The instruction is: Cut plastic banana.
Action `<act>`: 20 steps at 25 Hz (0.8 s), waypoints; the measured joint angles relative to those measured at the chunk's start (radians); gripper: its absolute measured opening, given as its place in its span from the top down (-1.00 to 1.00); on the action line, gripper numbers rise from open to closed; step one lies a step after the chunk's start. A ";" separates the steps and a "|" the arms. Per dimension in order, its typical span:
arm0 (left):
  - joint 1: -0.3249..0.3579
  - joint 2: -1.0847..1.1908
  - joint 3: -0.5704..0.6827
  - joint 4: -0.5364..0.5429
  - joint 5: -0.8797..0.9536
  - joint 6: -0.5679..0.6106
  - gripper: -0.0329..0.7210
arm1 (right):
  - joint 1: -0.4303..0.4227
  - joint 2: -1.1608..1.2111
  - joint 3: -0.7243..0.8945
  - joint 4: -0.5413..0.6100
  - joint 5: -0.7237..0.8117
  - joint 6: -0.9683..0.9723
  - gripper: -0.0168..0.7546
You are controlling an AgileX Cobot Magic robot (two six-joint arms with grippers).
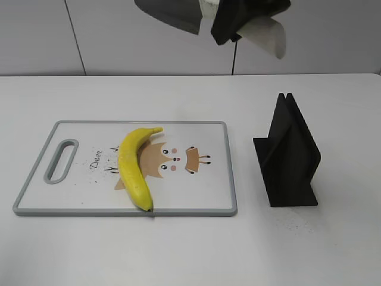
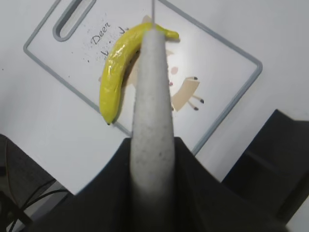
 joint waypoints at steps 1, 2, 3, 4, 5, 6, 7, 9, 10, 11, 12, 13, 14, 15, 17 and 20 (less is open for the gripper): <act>0.005 -0.033 0.026 0.000 -0.006 -0.010 -0.61 | 0.000 -0.015 0.031 -0.003 0.000 0.019 0.49; 0.008 -0.073 0.051 0.000 -0.010 -0.018 -0.61 | 0.000 -0.033 0.063 -0.010 -0.002 0.038 0.49; 0.009 -0.112 0.071 0.000 -0.014 -0.023 -0.61 | 0.000 -0.052 0.090 -0.019 -0.004 0.058 0.49; 0.009 -0.150 0.097 0.000 -0.017 -0.026 -0.61 | 0.000 -0.072 0.121 -0.031 -0.011 0.071 0.49; 0.009 -0.181 0.122 -0.001 -0.019 -0.027 -0.61 | 0.000 -0.088 0.151 -0.043 -0.017 0.089 0.49; 0.009 -0.218 0.149 -0.001 -0.023 -0.027 -0.61 | 0.000 -0.109 0.177 -0.062 -0.027 0.109 0.49; 0.009 -0.257 0.172 -0.001 -0.027 -0.027 -0.61 | 0.000 -0.129 0.207 -0.083 -0.035 0.127 0.49; 0.009 -0.331 0.229 -0.010 -0.034 -0.027 -0.61 | 0.000 -0.167 0.267 -0.127 -0.050 0.178 0.49; 0.009 -0.374 0.253 -0.021 -0.039 -0.024 -0.61 | 0.000 -0.186 0.291 -0.152 -0.056 0.203 0.49; 0.009 -0.419 0.282 -0.039 -0.043 -0.019 -0.61 | 0.000 -0.204 0.319 -0.176 -0.061 0.234 0.49; 0.009 -0.456 0.312 -0.062 -0.050 -0.008 -0.61 | 0.000 -0.217 0.347 -0.194 -0.063 0.261 0.49; 0.009 -0.501 0.339 -0.082 -0.055 0.003 -0.61 | 0.000 -0.233 0.368 -0.214 -0.063 0.289 0.49; 0.009 -0.545 0.361 -0.106 -0.059 0.011 -0.61 | 0.000 -0.248 0.392 -0.232 -0.065 0.312 0.49; 0.009 -0.587 0.385 -0.127 -0.059 0.018 -0.61 | 0.000 -0.261 0.415 -0.243 -0.067 0.339 0.49; 0.009 -0.662 0.426 -0.156 -0.061 0.034 -0.60 | 0.000 -0.291 0.455 -0.277 -0.079 0.385 0.49; 0.009 -0.766 0.478 -0.178 -0.061 0.047 -0.59 | 0.000 -0.332 0.506 -0.310 -0.093 0.449 0.49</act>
